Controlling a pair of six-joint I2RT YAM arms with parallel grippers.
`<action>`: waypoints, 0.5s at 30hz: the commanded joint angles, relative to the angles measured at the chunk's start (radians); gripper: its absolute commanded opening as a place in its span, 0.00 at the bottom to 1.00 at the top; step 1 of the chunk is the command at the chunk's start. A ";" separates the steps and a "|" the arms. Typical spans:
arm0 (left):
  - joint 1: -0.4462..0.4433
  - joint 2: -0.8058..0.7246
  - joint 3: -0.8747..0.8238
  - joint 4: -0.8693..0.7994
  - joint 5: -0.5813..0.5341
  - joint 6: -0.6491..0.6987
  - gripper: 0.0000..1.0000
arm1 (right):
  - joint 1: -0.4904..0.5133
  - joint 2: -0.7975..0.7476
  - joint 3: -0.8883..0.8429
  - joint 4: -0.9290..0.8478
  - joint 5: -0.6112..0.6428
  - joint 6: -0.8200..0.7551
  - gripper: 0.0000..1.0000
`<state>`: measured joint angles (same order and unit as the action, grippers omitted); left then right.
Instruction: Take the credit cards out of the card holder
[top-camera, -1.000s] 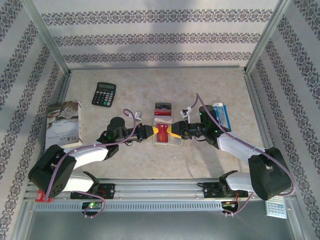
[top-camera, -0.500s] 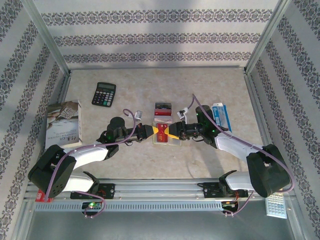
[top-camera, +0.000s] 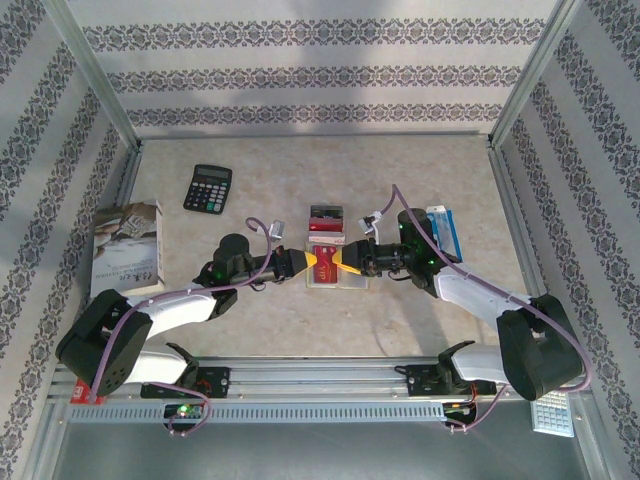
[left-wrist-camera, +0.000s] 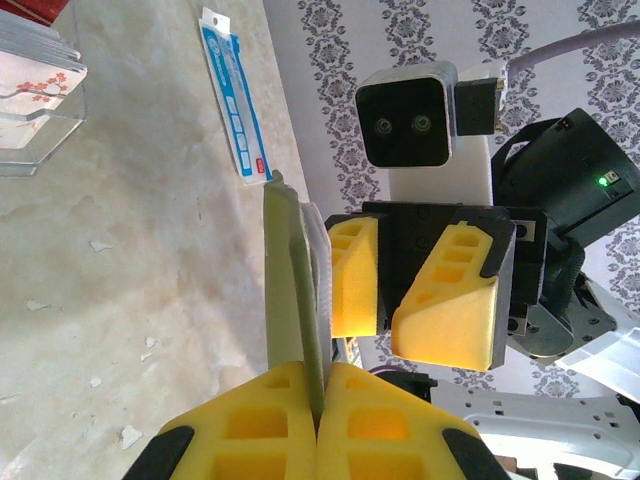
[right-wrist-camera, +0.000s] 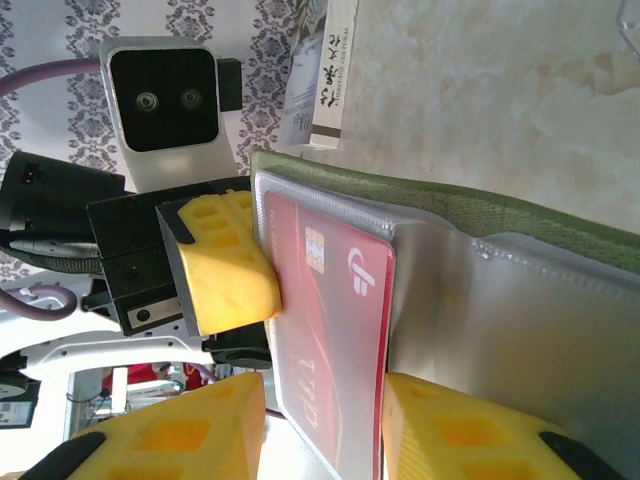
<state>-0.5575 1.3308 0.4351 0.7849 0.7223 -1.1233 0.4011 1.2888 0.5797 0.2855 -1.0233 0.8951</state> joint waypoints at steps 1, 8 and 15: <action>-0.018 0.001 0.008 0.063 0.015 -0.002 0.00 | 0.004 0.002 -0.004 0.100 -0.035 0.032 0.36; -0.022 0.017 0.019 0.076 0.023 -0.005 0.00 | 0.024 0.033 -0.017 0.204 -0.023 0.088 0.36; -0.023 0.019 0.020 0.076 0.016 -0.007 0.00 | 0.020 0.037 -0.022 0.209 -0.024 0.085 0.31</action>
<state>-0.5571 1.3365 0.4351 0.8055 0.7200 -1.1271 0.4084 1.3254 0.5594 0.4061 -1.0210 0.9749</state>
